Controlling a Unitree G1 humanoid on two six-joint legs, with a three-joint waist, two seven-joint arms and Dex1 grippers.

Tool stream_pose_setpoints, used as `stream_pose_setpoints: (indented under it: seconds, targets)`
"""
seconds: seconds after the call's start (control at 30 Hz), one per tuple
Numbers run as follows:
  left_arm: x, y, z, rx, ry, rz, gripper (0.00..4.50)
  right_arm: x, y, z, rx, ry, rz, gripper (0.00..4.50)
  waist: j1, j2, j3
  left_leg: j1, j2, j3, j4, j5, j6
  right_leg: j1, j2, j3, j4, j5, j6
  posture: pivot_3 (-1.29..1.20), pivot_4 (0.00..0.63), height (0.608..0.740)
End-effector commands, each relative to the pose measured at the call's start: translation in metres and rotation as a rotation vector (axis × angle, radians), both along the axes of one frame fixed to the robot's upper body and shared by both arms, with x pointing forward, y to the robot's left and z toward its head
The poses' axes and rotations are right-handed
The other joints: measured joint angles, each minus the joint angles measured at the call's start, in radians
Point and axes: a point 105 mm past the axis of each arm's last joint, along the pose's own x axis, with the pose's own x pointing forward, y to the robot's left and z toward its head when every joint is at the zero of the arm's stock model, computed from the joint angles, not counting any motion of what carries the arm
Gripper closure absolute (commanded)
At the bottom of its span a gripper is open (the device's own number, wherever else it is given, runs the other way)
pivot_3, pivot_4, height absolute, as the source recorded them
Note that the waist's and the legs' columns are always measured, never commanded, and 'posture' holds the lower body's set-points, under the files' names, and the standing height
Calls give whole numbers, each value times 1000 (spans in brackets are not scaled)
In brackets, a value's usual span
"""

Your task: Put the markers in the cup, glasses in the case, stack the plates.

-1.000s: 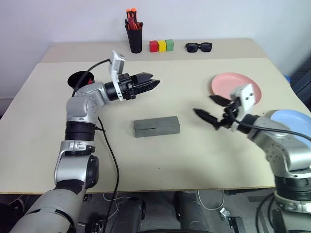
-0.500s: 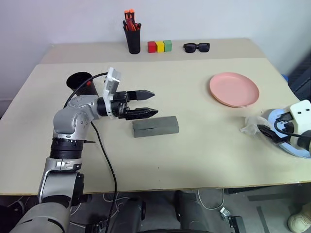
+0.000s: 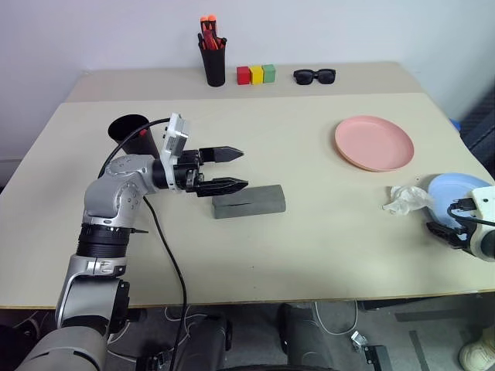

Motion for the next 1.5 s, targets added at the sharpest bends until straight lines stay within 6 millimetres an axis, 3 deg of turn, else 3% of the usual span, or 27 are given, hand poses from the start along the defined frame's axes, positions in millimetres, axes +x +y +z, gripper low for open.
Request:
stream_pose_setpoints:
  seconds: [0.03,0.1,0.13,0.2,0.33,0.43,0.5,0.67,0.77,0.87,0.93,1.03,1.23,1.33,1.5]
  targets:
    - [1,6,6,-3,-39,31,0,5,-10,12,-44,-47,-30,3344,0,0,0,0,0,0,0,0,0,0,0,0,0,0,0,0,150,740]
    - [3,7,6,-4,-41,43,0,7,-14,18,-74,-54,-34,4290,0,0,0,0,0,0,0,0,0,0,0,0,0,0,0,0,150,740]
    - [4,7,6,-6,-44,50,0,9,-15,20,-79,-61,-37,4442,1,0,0,0,0,0,0,0,0,0,0,0,0,0,0,0,150,740]
    - [5,8,6,-12,-41,58,0,14,-17,27,-78,-94,-50,4442,2,0,0,0,0,0,0,0,0,1,0,0,0,0,0,0,150,740]
    - [7,7,8,-21,-48,72,0,32,-16,60,-175,-220,-33,4442,0,0,0,0,0,0,0,0,0,1,0,0,0,0,0,0,150,740]
    - [8,6,8,-27,-46,76,0,62,26,98,-133,-418,125,4442,-12,1,0,1,0,0,0,0,0,0,0,0,0,0,0,0,150,740]
    - [9,6,9,-29,-50,83,0,77,60,109,-143,-471,262,4442,-18,1,0,2,1,1,-1,0,0,0,1,1,0,0,0,0,150,740]
    - [11,6,11,-35,-65,106,0,100,101,106,-210,-499,433,4442,-8,1,0,0,1,0,-1,0,0,0,1,0,0,0,0,0,150,740]
    - [11,7,11,-34,-63,110,0,113,111,96,-198,-476,470,4442,-1,1,0,-1,0,0,0,1,-1,-1,0,0,-1,0,0,0,150,740]
    - [10,10,12,-34,-69,130,0,122,114,94,-185,-487,494,3423,2,1,0,-2,0,0,0,1,-2,-2,0,0,-1,0,0,0,150,740]
    - [9,11,13,-38,-64,137,0,122,117,98,-148,-504,509,2388,-2,1,0,-2,0,0,0,1,-2,-2,0,0,-1,0,0,0,150,740]
    - [8,13,11,-34,-63,148,0,119,101,96,-118,-476,441,940,-4,1,0,-2,0,0,-1,1,-2,-3,0,0,-1,0,0,0,150,740]
    - [6,13,10,-38,-51,141,0,90,65,78,-45,-336,316,940,4,1,0,-2,0,0,0,0,-1,-2,0,0,-1,0,0,0,150,740]
    - [7,10,10,-39,-47,130,0,71,61,67,4,-244,298,940,0,1,0,-2,0,0,0,0,0,-2,0,0,-1,0,0,0,150,740]
    - [10,4,10,-38,-54,115,0,55,48,39,-70,-108,244,940,-6,2,-1,-1,0,1,0,0,0,-2,0,0,1,0,0,0,150,740]
